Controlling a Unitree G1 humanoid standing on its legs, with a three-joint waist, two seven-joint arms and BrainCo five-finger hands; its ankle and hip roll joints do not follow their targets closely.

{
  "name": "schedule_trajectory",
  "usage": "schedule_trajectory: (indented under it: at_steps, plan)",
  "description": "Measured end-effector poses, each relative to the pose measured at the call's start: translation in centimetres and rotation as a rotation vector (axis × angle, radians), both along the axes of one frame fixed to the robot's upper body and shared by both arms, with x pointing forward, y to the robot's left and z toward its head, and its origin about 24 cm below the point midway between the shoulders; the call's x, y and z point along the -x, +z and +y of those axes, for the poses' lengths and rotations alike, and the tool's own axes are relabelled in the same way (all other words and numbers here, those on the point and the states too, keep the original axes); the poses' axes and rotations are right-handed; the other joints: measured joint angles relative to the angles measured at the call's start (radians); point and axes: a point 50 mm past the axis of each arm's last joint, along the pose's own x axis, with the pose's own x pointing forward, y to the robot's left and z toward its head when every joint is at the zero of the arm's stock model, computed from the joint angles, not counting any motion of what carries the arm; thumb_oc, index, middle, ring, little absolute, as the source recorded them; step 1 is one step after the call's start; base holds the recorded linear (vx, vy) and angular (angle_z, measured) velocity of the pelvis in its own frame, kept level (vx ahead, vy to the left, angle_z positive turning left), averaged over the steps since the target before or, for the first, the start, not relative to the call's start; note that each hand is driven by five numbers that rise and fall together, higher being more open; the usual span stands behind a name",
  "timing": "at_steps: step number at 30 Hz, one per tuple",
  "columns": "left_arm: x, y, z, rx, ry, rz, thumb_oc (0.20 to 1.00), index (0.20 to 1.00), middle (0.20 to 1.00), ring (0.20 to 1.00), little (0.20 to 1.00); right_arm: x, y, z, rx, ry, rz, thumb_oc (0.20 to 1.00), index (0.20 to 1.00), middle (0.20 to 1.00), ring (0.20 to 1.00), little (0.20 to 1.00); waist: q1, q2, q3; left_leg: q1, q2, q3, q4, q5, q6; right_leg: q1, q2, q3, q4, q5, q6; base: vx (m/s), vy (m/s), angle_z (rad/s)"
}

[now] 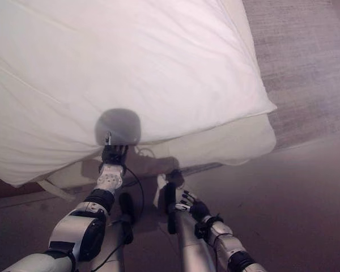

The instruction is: Make the bed

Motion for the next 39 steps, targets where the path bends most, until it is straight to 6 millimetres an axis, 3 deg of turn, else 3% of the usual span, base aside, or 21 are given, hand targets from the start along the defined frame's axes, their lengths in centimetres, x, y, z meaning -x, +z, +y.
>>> schedule_trajectory:
  at_steps: [4, 5, 6, 14, 18, 26, 31, 33, 39]
  plan:
    - [-0.3, 0.9, -0.1, 0.004, 0.015, -0.016, 1.0, 1.0, 1.0, 1.0, 1.0, 0.0, 0.0, -0.3, 0.013, -0.002, -0.001, 1.0, 1.0, 1.0, 1.0, 1.0, -0.001, 0.0, 0.0, -0.004, 0.0, 0.003, 0.002, 0.0, 0.0, -0.008, 0.0, 0.004, 0.008, 0.0, 0.0, 0.01, -0.005, -0.02]
    - [-0.3, 1.2, -0.1, 0.004, 0.019, -0.027, 0.445, 0.445, 0.445, 0.445, 0.445, 0.1, -0.1, -0.3, 0.013, -0.002, 0.0, 1.0, 1.0, 1.0, 1.0, 1.0, -0.001, 0.0, 0.0, -0.004, 0.0, 0.003, 0.002, 0.0, 0.0, -0.009, 0.0, 0.004, 0.008, 0.0, 0.0, 0.0, 0.0, 0.0]
    - [-0.3, 1.4, -0.2, 0.006, 0.02, -0.038, 0.2, 0.2, 0.2, 0.2, 0.2, 0.2, -0.1, -0.3, 0.013, -0.003, 0.002, 1.0, 1.0, 1.0, 1.0, 1.0, 0.0, 0.0, 0.0, -0.004, 0.0, 0.003, 0.002, 0.0, 0.0, -0.009, 0.0, 0.004, 0.008, 0.0, 0.0, 0.0, 0.0, 0.0]
    - [-0.4, 2.4, 0.0, 0.022, 0.036, -0.097, 0.2, 0.2, 0.2, 0.2, 0.2, 0.6, -0.6, -0.4, 0.014, -0.015, 0.019, 1.0, 1.0, 1.0, 1.0, 1.0, 0.024, 0.001, 0.0, -0.005, -0.001, 0.003, 0.002, 0.0, 0.0, -0.01, -0.001, 0.004, 0.009, 0.0, -0.001, 0.0, 0.0, 0.0]
    - [-0.5, 4.6, 0.4, 0.025, 0.047, -0.213, 0.2, 0.2, 0.2, 0.2, 0.2, 0.6, -0.5, -0.2, 0.012, -0.021, 0.014, 1.0, 1.0, 1.0, 1.0, 1.0, 0.026, 0.001, 0.0, -0.005, -0.003, 0.003, 0.002, 0.001, 0.001, -0.01, -0.003, 0.004, 0.011, 0.003, -0.006, 0.0, 0.0, 0.0]
    - [0.4, 5.8, -0.4, 0.067, 0.018, -0.387, 0.2, 0.2, 0.2, 0.2, 0.2, 0.6, -0.4, 1.1, -0.044, -0.024, 0.009, 1.0, 1.0, 1.0, 1.0, 1.0, 0.046, 0.002, 0.0, 0.001, -0.006, 0.003, 0.0, 0.003, 0.001, -0.009, -0.007, 0.004, 0.018, 0.003, -0.006, 0.0, 0.0, 0.0]
    - [1.3, 5.9, -3.1, 0.104, -0.056, -0.471, 0.2, 0.2, 0.2, 0.2, 0.2, -0.9, 1.1, 3.6, -0.323, -0.115, 0.03, 1.0, 1.0, 1.0, 1.0, 1.0, 0.083, 0.009, 0.004, 0.021, -0.019, -0.002, -0.017, 0.017, 0.005, 0.008, -0.018, 0.0, 0.02, 0.003, -0.006, 0.0, 0.014, 0.07]
    - [1.7, 5.8, -3.7, 0.108, -0.075, -0.489, 0.2, 0.2, 0.2, 0.2, 0.2, -1.9, 2.5, 5.0, -0.469, -0.123, 0.017, 1.0, 1.0, 1.0, 1.0, 1.0, 0.083, 0.009, 0.004, 0.034, -0.026, -0.003, -0.028, 0.019, 0.007, 0.017, -0.024, -0.001, 0.019, 0.003, -0.006, 0.0, 0.027, 0.08]
    - [2.8, 6.1, -5.8, 0.135, -0.141, -0.56, 0.2, 0.2, 0.2, 0.2, 0.2, -4.8, 6.9, 8.3, -0.762, -0.102, -0.018, 1.0, 1.0, 1.0, 1.0, 1.0, 0.134, 0.027, 0.017, 0.044, -0.038, -0.011, -0.034, 0.026, 0.015, 0.032, -0.038, -0.013, 0.022, 0.003, -0.006, -0.01, 0.02, 0.07]
